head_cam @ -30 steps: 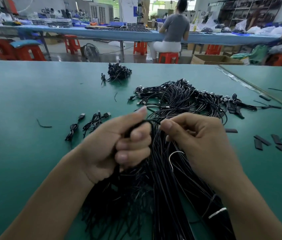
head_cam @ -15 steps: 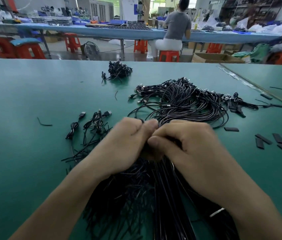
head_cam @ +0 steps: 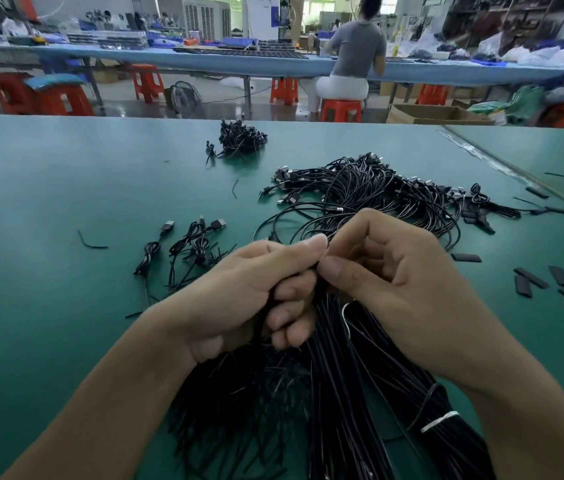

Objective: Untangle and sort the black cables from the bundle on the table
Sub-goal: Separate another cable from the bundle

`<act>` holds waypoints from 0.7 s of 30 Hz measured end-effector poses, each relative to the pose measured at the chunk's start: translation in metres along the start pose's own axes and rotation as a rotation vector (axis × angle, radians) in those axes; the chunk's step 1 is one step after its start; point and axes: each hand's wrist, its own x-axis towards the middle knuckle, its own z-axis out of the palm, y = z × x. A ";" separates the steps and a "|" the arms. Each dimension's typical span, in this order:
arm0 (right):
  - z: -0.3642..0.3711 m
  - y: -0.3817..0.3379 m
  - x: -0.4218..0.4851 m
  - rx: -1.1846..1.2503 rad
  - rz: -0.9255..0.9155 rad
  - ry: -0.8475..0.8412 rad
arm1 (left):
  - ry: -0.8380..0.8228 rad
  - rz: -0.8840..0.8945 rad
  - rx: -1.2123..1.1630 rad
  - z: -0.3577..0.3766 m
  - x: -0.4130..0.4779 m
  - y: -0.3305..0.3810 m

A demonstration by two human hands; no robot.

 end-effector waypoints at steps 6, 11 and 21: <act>0.005 0.000 0.000 -0.246 -0.019 0.115 | 0.256 0.120 0.174 0.004 0.011 -0.010; 0.010 0.000 -0.001 -0.329 -0.051 0.197 | 0.293 0.098 0.175 0.010 0.013 -0.010; 0.012 0.000 0.002 -0.170 -0.050 0.238 | 0.045 0.178 0.187 0.006 0.005 -0.006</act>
